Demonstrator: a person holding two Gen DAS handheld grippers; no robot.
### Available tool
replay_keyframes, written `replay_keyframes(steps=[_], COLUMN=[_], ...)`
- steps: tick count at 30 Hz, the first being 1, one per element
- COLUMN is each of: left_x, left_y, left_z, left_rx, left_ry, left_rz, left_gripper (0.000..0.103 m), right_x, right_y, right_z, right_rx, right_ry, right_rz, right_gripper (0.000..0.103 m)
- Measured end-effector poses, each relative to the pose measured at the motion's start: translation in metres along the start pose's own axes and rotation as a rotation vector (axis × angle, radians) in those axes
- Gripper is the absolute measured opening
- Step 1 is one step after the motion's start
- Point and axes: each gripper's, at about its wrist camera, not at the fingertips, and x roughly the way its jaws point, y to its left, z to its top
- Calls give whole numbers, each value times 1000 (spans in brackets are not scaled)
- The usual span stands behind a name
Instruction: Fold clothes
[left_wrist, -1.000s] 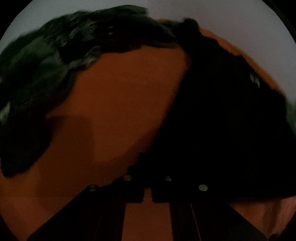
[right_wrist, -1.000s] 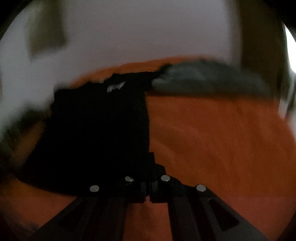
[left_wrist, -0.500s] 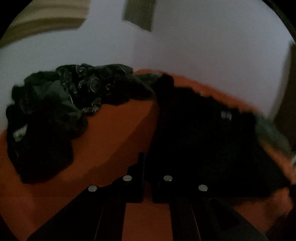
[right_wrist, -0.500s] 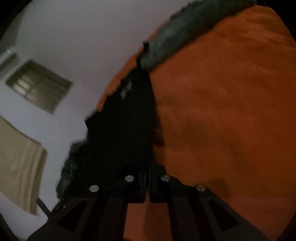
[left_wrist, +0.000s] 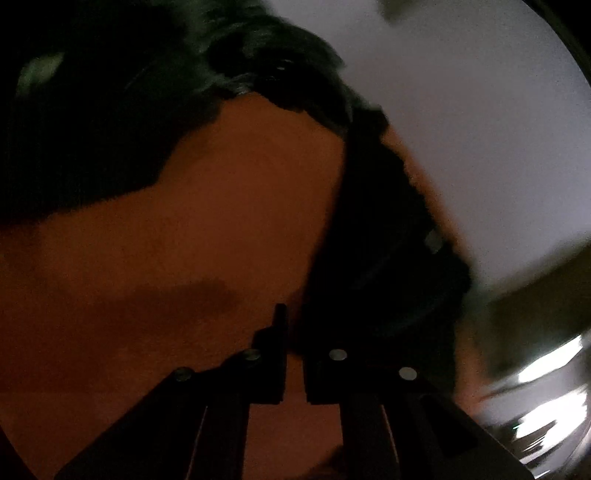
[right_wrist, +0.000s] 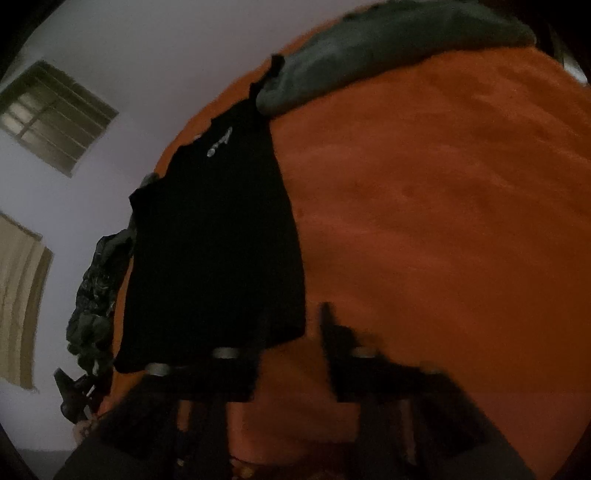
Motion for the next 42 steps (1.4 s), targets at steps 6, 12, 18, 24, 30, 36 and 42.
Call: replay_keyframes(steps=[6, 12, 18, 24, 30, 36, 42], left_x=[4, 20, 38, 63, 94, 115, 100], left_y=[12, 11, 5, -18, -30, -24, -5], left_z=[22, 29, 33, 28, 10, -10, -6], left_rx=[-119, -122, -103, -41, 21, -75, -145], left_ry=[46, 117, 213, 326, 432, 559, 399], left_rz=[-35, 13, 28, 14, 57, -108, -68], left_gripper=[30, 32, 32, 35, 54, 73, 5], right_x=[53, 19, 19, 14, 9, 17, 25], right_y=[19, 30, -37, -48, -55, -54, -40], right_z=[16, 10, 26, 23, 24, 18, 18], right_rx=[-5, -2, 177, 187, 187, 196, 138], right_ry=[108, 7, -8, 17, 44, 64, 57], right_rz=[-58, -45, 22, 2, 19, 50, 94], right_gripper=[37, 4, 4, 16, 35, 35, 35])
